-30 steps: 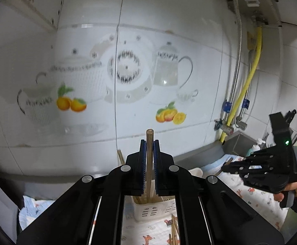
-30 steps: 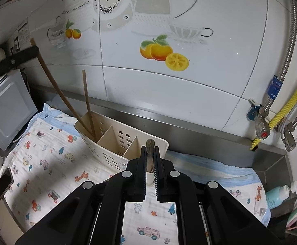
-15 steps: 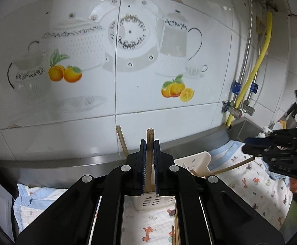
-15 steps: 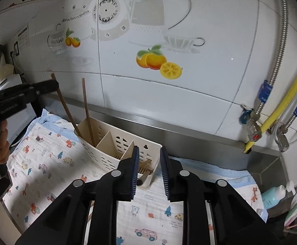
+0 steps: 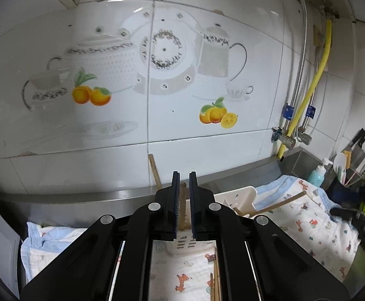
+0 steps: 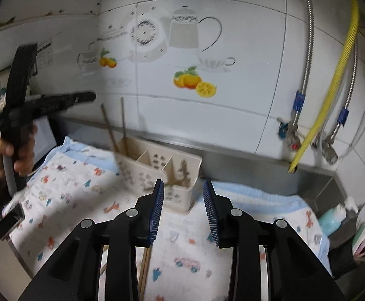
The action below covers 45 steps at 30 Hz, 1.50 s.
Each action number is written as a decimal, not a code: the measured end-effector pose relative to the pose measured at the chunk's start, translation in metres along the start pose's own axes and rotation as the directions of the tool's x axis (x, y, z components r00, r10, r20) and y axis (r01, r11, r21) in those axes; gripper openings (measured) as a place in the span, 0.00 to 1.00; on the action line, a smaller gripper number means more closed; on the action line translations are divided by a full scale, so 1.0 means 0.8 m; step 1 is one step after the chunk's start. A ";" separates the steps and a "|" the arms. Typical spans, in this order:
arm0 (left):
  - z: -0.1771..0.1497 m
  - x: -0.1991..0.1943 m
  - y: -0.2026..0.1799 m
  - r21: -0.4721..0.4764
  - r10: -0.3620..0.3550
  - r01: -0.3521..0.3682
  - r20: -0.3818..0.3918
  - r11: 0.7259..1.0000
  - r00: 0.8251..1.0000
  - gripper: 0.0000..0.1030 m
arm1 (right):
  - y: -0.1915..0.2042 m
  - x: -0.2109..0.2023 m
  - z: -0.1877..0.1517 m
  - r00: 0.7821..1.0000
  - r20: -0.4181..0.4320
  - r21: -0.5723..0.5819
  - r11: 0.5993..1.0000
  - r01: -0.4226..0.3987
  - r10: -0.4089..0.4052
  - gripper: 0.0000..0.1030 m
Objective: Organize utensils
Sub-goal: 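Lower the left tool's chopstick into the holder while the right tool releases its chopstick, then move both open tools back down to the chopstick pile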
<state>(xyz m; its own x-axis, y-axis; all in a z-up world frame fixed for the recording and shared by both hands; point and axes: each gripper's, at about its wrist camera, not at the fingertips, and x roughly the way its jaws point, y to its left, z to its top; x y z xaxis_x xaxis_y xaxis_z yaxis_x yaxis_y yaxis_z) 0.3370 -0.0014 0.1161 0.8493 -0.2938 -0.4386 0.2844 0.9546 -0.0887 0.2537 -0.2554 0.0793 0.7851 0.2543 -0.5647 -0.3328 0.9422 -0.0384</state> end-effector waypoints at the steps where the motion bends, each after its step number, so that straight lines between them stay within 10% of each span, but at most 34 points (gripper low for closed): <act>1: -0.002 -0.005 0.000 0.000 0.000 0.000 0.002 1.000 1.000 0.07 | 0.006 -0.003 -0.014 1.000 -0.002 0.007 1.000 -0.015 0.015 0.31; 19: -0.185 -0.093 0.002 -0.030 -0.008 0.005 -0.129 1.000 0.992 0.07 | 0.070 0.035 -0.215 0.986 -0.156 0.095 0.994 -0.051 0.065 0.16; 45: -0.365 -0.096 -0.050 -0.002 -0.088 0.094 -0.375 0.996 0.923 0.20 | 0.071 0.065 -0.267 0.971 -0.232 0.136 0.990 -0.028 0.059 0.11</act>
<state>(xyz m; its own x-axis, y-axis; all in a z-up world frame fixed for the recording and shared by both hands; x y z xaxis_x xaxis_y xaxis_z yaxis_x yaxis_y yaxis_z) 0.1306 -0.0024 -0.1081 0.5915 -0.3368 -0.7326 0.3622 0.9227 -0.1318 0.1644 -0.2355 -0.1283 0.6214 0.2522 -0.7418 -0.2809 0.9555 0.0897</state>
